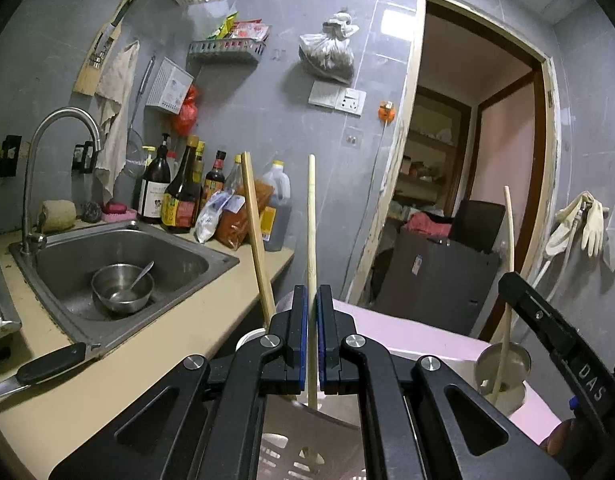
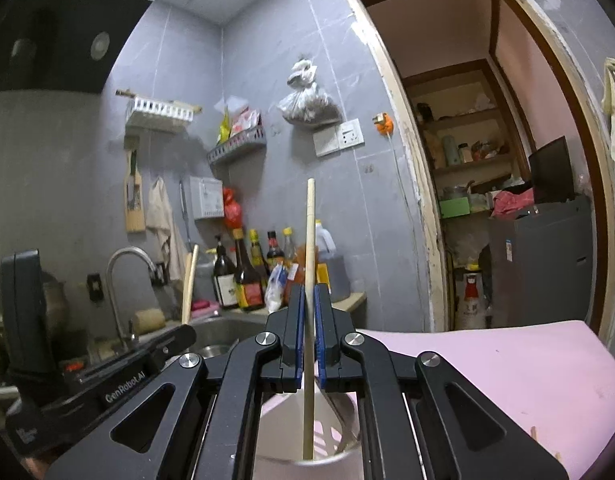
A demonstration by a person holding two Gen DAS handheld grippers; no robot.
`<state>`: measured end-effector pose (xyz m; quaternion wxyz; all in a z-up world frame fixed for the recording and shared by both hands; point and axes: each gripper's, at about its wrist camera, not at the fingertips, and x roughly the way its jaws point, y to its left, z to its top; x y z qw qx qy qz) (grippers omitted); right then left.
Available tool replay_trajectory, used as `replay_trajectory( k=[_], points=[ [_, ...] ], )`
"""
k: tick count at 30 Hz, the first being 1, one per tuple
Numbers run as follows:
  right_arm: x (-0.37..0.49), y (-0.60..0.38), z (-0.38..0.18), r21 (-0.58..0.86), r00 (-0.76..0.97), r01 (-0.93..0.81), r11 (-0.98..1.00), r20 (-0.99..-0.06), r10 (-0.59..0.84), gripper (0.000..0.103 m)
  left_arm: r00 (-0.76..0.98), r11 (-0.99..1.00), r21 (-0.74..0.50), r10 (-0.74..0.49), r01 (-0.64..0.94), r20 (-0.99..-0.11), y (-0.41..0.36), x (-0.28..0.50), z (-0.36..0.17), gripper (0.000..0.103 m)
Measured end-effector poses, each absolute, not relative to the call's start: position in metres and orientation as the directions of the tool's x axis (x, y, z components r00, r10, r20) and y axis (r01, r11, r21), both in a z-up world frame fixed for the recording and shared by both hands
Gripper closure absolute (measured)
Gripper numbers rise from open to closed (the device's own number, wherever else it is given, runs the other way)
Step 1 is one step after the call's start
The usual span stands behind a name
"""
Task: Organize utensils
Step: 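Carry both chopsticks over the caddy and release them inside, then move both tools back over the utensil pile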
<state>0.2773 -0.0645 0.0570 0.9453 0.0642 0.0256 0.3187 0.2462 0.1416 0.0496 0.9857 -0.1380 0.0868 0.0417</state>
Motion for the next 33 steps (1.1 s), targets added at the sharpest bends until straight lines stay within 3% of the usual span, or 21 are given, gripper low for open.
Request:
replay_trajectory(
  k=[12,20,22,24,28,33],
  points=[
    [0.277,-0.061,0.049,0.126,0.790,-0.601,0.789,-0.050,0.610,0.100,0.972,0.970,-0.202,0.087,-0.133,-0.219,0.136,0.252,0.047,0.100],
    [0.272,-0.070,0.054,0.135,0.794,-0.596,0.792,-0.050,0.606,0.096,0.966,0.963,-0.247,0.039,-0.104,-0.254,0.142,0.245,0.045,0.098],
    [0.270,-0.075,0.057,0.142,0.800,-0.588,0.796,-0.047,0.599,0.091,0.968,0.964,-0.251,0.026,-0.091,-0.249,0.140,0.241,0.048,0.093],
    [0.268,-0.083,0.060,0.153,0.804,-0.581,0.799,-0.047,0.593,0.081,0.970,0.963,-0.258,0.015,-0.079,-0.241,0.138,0.237,0.052,0.080],
    [0.262,-0.101,0.067,0.149,0.819,-0.559,0.816,-0.053,0.571,0.080,0.975,0.961,-0.271,-0.009,-0.053,-0.223,0.132,0.227,0.061,0.073],
    [0.249,-0.131,0.075,0.134,0.839,-0.530,0.837,-0.055,0.541,0.063,0.978,0.964,-0.267,-0.054,-0.002,-0.201,0.115,0.217,0.071,0.052]
  ],
)
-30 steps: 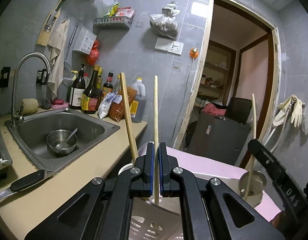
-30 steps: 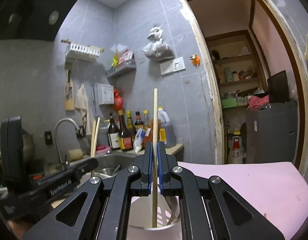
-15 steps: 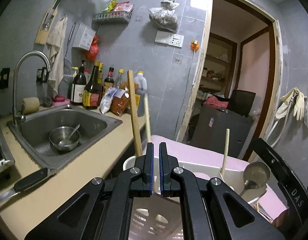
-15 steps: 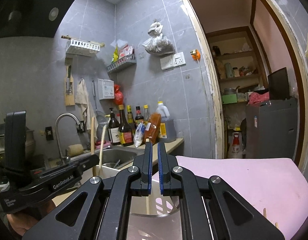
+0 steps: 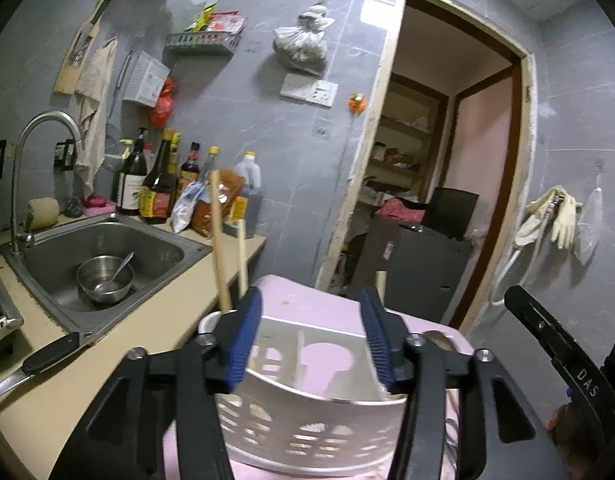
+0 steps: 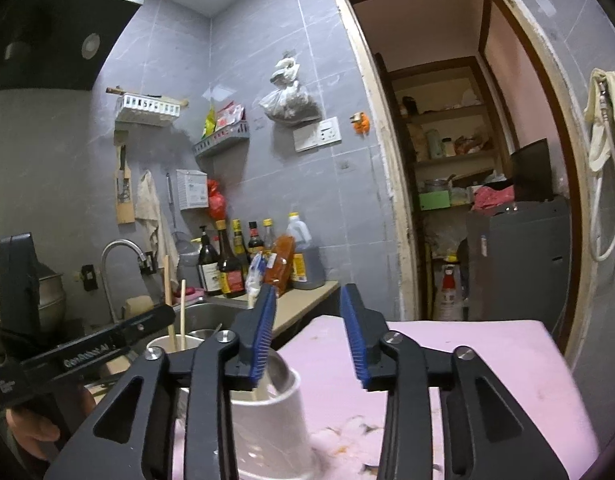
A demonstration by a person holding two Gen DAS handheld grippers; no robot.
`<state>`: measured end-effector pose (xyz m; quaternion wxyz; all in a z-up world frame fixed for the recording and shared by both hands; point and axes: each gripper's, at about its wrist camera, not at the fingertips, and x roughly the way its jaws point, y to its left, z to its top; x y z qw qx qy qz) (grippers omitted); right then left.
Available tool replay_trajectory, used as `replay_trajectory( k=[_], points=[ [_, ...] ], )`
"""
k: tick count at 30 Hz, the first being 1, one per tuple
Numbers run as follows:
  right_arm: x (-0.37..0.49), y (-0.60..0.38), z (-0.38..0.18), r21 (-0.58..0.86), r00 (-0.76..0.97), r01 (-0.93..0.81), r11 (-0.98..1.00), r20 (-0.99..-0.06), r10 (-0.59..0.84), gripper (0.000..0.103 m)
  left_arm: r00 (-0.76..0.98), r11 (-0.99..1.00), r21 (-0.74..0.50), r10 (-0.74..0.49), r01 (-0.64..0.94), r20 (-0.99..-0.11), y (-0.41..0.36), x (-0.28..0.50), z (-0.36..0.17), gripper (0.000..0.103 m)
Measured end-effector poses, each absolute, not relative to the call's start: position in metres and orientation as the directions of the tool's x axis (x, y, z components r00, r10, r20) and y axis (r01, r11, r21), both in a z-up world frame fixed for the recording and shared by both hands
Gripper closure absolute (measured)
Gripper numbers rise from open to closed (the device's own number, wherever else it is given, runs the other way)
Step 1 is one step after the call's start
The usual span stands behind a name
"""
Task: Organize utensils
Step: 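Move both tools back over the utensil pile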
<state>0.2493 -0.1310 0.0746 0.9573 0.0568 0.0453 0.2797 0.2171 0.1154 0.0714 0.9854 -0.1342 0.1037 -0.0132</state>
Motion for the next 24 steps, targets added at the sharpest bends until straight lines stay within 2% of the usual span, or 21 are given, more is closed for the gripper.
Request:
replay_trajectory(
  k=[1,3,4,6,9,13,15,20,24],
  points=[
    [0.246,-0.138,0.076,0.133,0.844,-0.524,0.841,-0.053,0.534,0.060,0.978,0.964,-0.265,-0.061,0.006,-0.198,0.112,0.216,0.073,0.050],
    [0.241,-0.152,0.078,0.132,0.853,-0.510,0.850,-0.049,0.520,0.049,0.978,0.965,-0.259,-0.082,0.030,-0.191,0.102,0.212,0.077,0.038],
    [0.238,-0.159,0.079,0.129,0.857,-0.504,0.854,-0.048,0.513,0.048,0.978,0.966,-0.256,-0.094,0.044,-0.186,0.097,0.209,0.078,0.034],
    [0.233,-0.172,0.081,0.123,0.867,-0.489,0.864,-0.044,0.497,0.033,0.978,0.967,-0.245,-0.112,0.067,-0.175,0.087,0.204,0.081,0.019],
    [0.223,-0.194,0.084,0.117,0.881,-0.466,0.877,-0.032,0.472,0.022,0.979,0.972,-0.217,-0.130,0.093,-0.160,0.069,0.199,0.084,0.007],
    [0.212,-0.219,0.085,0.107,0.897,-0.437,0.893,-0.027,0.442,0.010,0.977,0.974,-0.189,-0.153,0.124,-0.150,0.048,0.193,0.084,0.004],
    [0.207,-0.231,0.084,0.097,0.903,-0.424,0.900,-0.023,0.428,0.000,0.973,0.973,-0.178,-0.176,0.148,-0.152,0.036,0.192,0.084,0.002],
    [0.202,-0.254,0.081,0.068,0.915,-0.398,0.915,-0.047,0.401,0.000,0.959,0.972,-0.135,-0.215,0.193,-0.182,0.009,0.192,0.079,0.002],
    [0.204,-0.271,0.074,0.047,0.921,-0.373,0.927,-0.100,0.376,0.000,0.942,0.968,-0.103,-0.246,0.227,-0.227,-0.010,0.196,0.071,0.002]
  ],
)
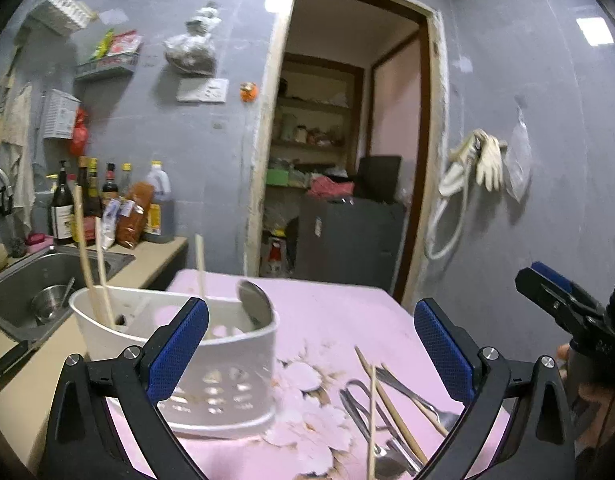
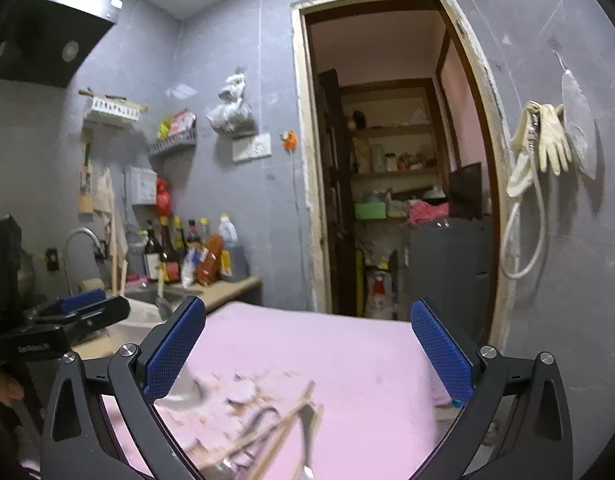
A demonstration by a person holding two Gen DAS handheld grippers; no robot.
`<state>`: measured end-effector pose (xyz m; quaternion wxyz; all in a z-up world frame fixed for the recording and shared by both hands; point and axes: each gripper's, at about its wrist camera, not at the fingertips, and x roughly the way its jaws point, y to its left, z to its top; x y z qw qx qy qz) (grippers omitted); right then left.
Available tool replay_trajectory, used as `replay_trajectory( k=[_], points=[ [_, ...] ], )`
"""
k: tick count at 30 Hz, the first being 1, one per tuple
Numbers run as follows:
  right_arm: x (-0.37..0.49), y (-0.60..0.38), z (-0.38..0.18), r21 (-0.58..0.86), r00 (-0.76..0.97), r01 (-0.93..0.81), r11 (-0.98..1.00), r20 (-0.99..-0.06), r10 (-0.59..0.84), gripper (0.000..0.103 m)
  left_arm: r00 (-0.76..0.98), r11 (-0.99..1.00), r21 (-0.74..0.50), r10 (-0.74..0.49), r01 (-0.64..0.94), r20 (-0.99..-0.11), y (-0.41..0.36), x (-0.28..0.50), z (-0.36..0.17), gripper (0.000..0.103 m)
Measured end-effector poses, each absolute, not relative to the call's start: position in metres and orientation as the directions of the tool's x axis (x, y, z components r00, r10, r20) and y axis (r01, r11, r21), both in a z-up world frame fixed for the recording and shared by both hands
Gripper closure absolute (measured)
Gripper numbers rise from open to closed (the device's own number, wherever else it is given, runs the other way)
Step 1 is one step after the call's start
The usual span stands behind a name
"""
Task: Organize utensils
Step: 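Move both tools back over the utensil pile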
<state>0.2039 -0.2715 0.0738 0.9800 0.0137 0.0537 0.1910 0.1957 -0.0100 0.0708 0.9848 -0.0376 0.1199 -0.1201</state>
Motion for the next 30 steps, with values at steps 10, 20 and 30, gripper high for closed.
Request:
replay_trajectory(
  k=[10,20,30],
  points=[
    [0.222,-0.293,0.043,0.012,0.894,-0.344,0.939,-0.302,0.332,0.003,0.888,0.956,0.004,-0.270,0.292,-0.372,-0.055,0.210,0.036,0.002],
    [0.246,-0.288,0.010,0.033,0.777,-0.412,0.911,-0.510,0.370,0.040,0.764,0.918,0.034,-0.309,0.396,-0.566,-0.086,0.234,-0.009,0.007],
    [0.252,-0.277,-0.012,0.042,0.685,-0.476,0.879,-0.609,0.400,0.062,0.608,0.898,-0.054,-0.338,0.436,-0.719,-0.092,0.268,-0.033,0.057]
  ],
)
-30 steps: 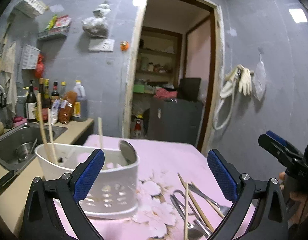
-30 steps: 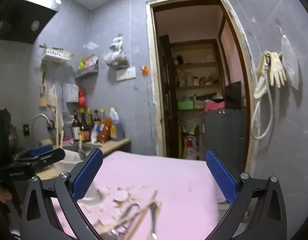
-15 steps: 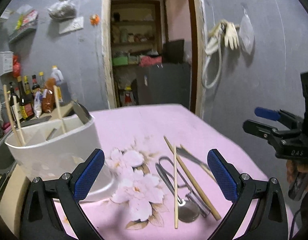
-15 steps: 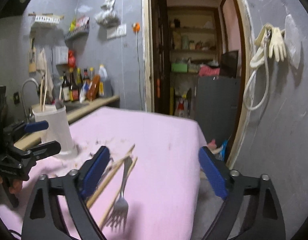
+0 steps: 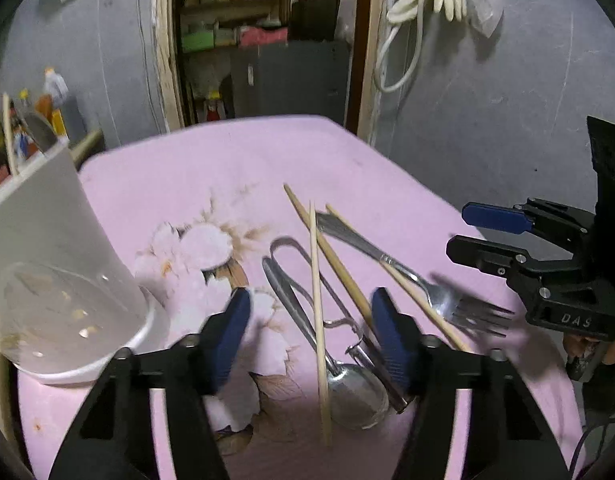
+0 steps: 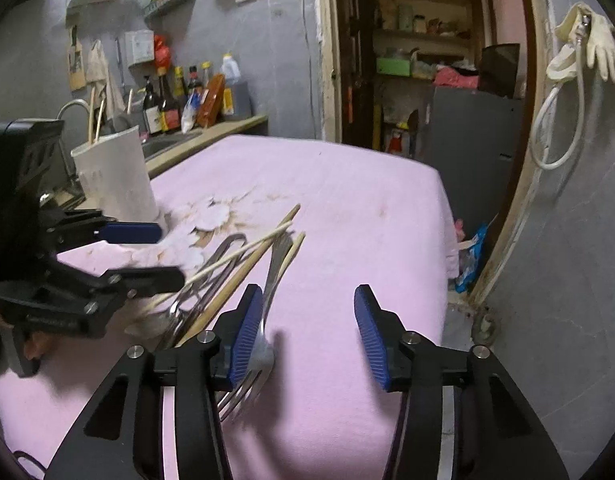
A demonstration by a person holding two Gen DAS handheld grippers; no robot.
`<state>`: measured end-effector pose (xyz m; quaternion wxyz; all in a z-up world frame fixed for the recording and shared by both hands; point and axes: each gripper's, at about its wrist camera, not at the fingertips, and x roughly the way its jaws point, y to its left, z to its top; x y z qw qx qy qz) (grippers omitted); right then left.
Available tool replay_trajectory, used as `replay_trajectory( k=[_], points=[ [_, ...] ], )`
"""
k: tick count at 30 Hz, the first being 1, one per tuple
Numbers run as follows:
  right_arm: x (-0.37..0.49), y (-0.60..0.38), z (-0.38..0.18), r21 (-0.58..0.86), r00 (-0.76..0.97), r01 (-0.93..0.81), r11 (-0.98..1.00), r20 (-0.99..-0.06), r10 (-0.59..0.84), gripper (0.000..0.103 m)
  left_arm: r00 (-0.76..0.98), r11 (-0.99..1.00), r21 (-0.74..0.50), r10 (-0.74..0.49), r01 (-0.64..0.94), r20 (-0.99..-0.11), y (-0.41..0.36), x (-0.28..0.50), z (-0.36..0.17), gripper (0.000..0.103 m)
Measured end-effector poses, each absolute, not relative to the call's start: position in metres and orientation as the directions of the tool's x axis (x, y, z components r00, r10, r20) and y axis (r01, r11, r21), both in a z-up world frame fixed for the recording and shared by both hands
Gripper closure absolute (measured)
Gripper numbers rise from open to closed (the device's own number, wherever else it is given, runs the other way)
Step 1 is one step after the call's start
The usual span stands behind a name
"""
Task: Organize utensils
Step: 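Move both tools back over the utensil pile, then grasp a chopstick with the left tool while the right tool grasps a fork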
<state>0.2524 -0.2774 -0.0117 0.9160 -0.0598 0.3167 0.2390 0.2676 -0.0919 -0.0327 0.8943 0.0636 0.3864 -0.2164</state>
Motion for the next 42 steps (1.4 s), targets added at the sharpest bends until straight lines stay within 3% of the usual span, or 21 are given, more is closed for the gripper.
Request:
replay_trajectory(
  k=[3,15,26,35,42],
  points=[
    [0.255,-0.272,-0.013,0.038,0.668,-0.490,0.871,-0.626,0.403,0.066,0.567,0.898,-0.081,-0.340,0.432,-0.750,-0.092,0.274,-0.040,0.071],
    [0.261,-0.249,-0.025,-0.002,0.591,-0.556,0.831,-0.705,0.393,0.076,0.497,0.902,-0.199,-0.384,0.384,-0.778,-0.083,0.290,-0.043,0.099],
    [0.262,-0.239,-0.028,-0.045,0.585,-0.571,0.820,-0.723,0.368,0.094,0.534,0.918,-0.261,-0.387,0.299,-0.751,-0.067,0.284,-0.031,0.101],
    [0.264,-0.243,-0.028,-0.053,0.606,-0.519,0.853,-0.727,0.323,0.095,0.575,0.956,-0.259,-0.291,0.140,-0.764,-0.046,0.267,-0.029,0.101],
    [0.286,-0.232,-0.028,-0.052,0.562,-0.501,0.864,-0.778,0.280,0.095,0.515,0.958,-0.247,-0.285,0.143,-0.808,-0.048,0.274,-0.033,0.100]
  ],
)
